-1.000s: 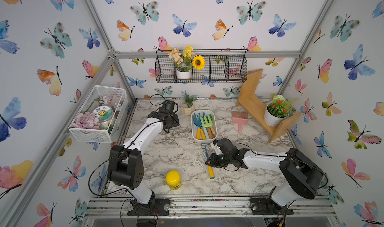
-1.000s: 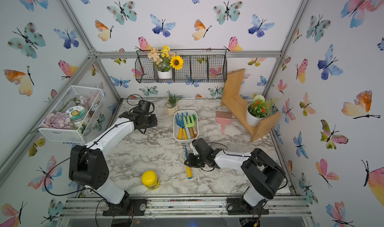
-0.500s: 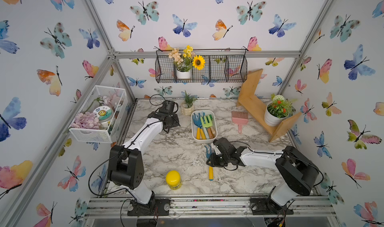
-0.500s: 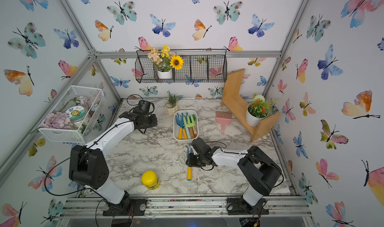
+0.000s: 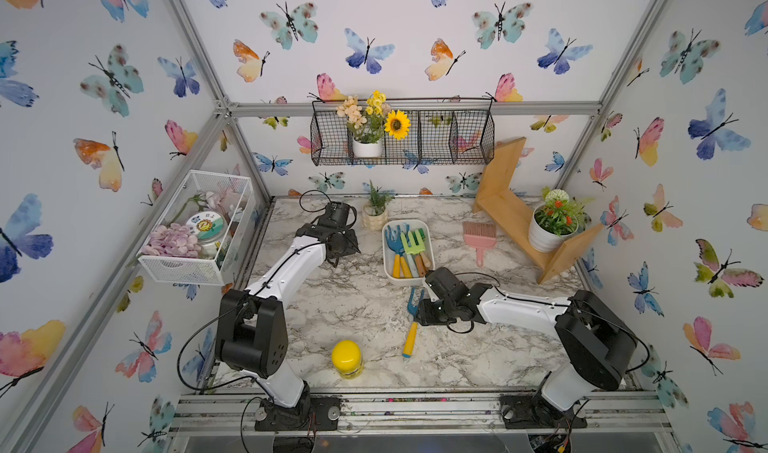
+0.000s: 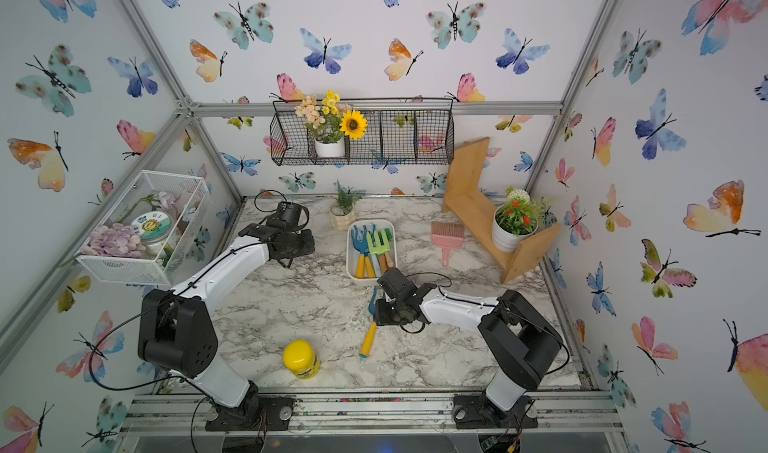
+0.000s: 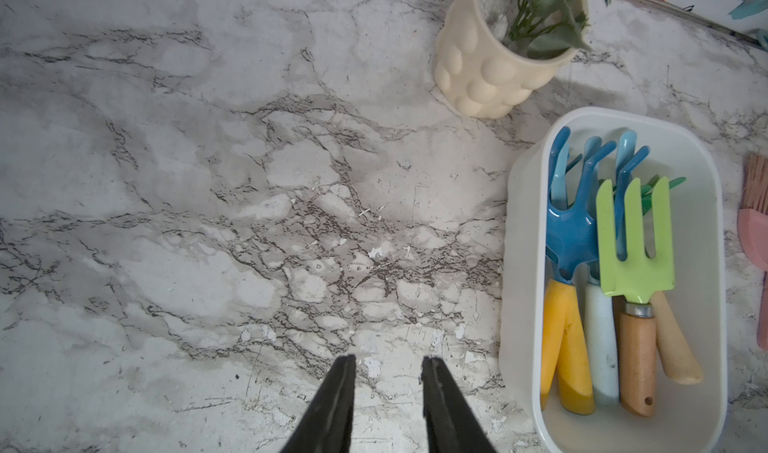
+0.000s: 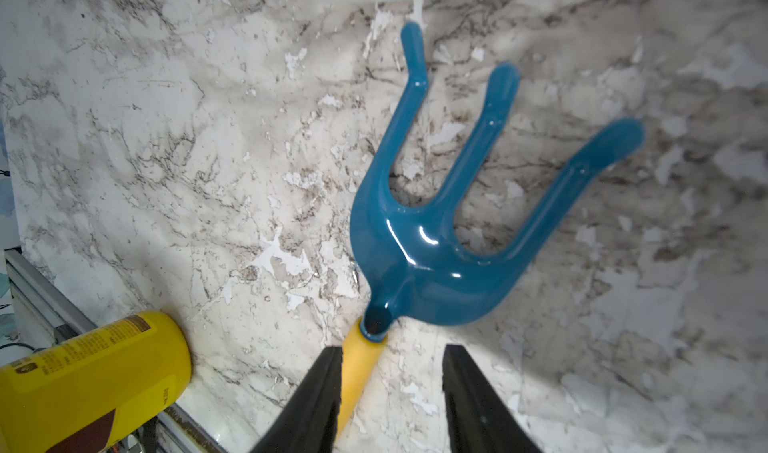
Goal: Take the hand rake out of the storage box
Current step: Place the rake at the center of the board.
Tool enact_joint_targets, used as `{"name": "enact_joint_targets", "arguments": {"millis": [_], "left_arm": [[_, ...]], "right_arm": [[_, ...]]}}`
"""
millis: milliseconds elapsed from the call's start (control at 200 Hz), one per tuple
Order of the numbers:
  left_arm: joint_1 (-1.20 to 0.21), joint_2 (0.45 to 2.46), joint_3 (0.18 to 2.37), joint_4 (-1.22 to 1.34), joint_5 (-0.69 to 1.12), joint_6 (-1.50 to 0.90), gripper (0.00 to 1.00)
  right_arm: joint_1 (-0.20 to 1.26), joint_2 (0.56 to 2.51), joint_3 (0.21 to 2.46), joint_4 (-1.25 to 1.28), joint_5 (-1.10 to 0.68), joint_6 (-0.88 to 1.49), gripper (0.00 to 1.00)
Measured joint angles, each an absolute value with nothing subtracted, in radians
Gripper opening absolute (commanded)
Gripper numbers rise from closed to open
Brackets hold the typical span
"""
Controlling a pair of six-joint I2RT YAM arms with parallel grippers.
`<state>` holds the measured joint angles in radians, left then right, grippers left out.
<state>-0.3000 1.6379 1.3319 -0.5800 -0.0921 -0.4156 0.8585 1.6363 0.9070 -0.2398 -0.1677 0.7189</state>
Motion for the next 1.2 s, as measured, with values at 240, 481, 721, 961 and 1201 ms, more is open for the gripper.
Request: {"name": "enact_joint_targets", "arguments": {"millis": [240, 481, 721, 961, 1201], "left_arm": [[-0.3, 1.636, 1.327, -0.581, -0.092, -0.415, 0.33], [-0.3, 1.615, 1.317, -0.581, -0.093, -0.415, 0.33], [-0.29, 1.584, 1.302, -0.58, -0.093, -0.414, 0.33], [-0.277, 1.576, 1.28, -0.58, -0.092, -0.412, 0.33], [-0.269, 1.573, 1.279, -0.58, -0.092, -0.407, 0.33]], "right_arm": [[0.921, 1.671, 0.997, -0.302, -0.097, 0.751, 0.48], [1.045, 1.749, 1.047, -0.382, -0.002, 0.847, 0.49], [1.055, 1.777, 1.069, -0.444, 0.058, 0.907, 0.49], [1.055, 1.831, 1.131, -0.478, 0.097, 0.913, 0.41], [1.055, 1.844, 1.155, -0.5, 0.109, 0.894, 0.35]]}}
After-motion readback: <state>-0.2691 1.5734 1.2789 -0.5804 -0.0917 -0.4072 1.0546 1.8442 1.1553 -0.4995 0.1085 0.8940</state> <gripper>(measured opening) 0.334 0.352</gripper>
